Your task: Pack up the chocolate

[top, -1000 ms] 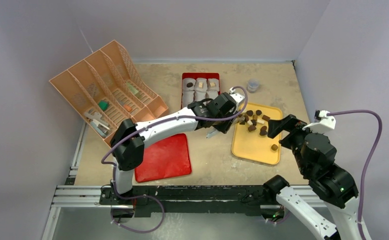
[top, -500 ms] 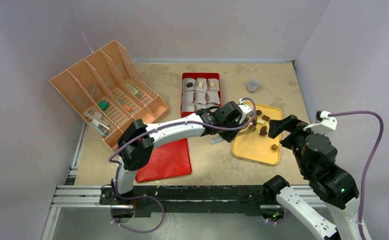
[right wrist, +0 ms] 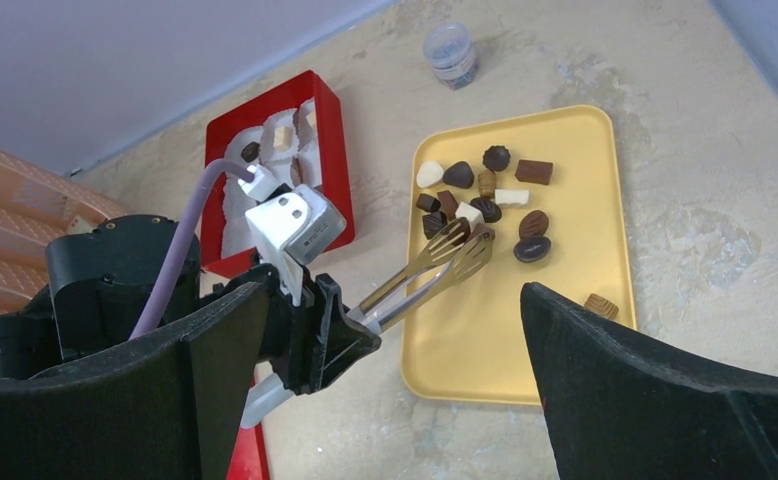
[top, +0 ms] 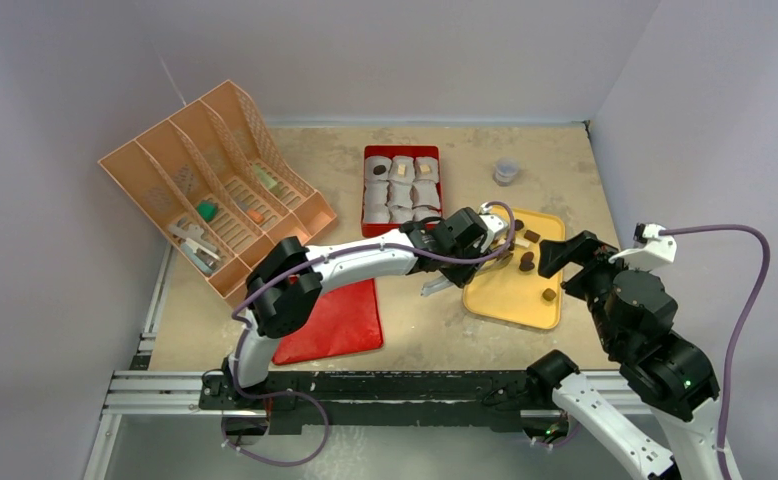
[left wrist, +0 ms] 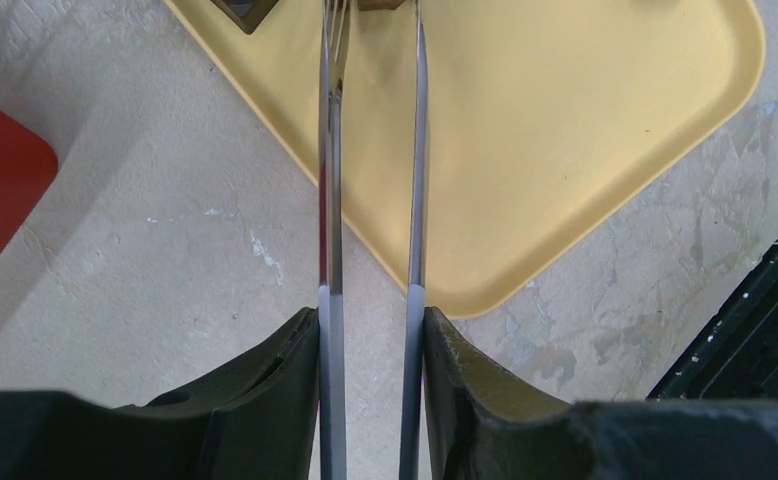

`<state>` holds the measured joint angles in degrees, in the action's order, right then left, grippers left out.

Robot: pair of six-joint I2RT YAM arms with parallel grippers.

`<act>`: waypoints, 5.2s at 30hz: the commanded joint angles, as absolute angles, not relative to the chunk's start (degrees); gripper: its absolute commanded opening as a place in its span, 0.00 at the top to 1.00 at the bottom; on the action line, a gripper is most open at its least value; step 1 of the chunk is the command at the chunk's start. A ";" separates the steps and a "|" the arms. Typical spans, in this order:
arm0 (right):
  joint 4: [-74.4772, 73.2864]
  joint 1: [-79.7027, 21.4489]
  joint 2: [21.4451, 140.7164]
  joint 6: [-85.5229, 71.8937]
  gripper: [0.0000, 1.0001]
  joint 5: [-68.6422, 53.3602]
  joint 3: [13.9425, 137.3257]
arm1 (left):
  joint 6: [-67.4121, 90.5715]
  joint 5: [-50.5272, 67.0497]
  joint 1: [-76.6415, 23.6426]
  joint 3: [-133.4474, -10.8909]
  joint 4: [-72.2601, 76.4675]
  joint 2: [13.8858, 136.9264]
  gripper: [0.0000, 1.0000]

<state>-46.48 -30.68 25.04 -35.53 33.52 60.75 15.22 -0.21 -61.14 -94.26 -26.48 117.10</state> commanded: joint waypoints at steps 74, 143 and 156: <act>-43.74 -30.41 26.37 -35.23 0.02 32.47 60.58 | 30.59 -14.77 -43.81 -92.83 -23.12 107.85 0.82; -42.36 -30.41 25.94 -34.72 0.01 31.73 59.76 | 26.94 -7.74 -44.12 -96.06 -25.91 102.96 0.66; -42.63 -30.41 25.26 -33.94 0.01 32.15 60.95 | 22.46 -8.78 -52.62 -101.60 -31.46 104.71 0.66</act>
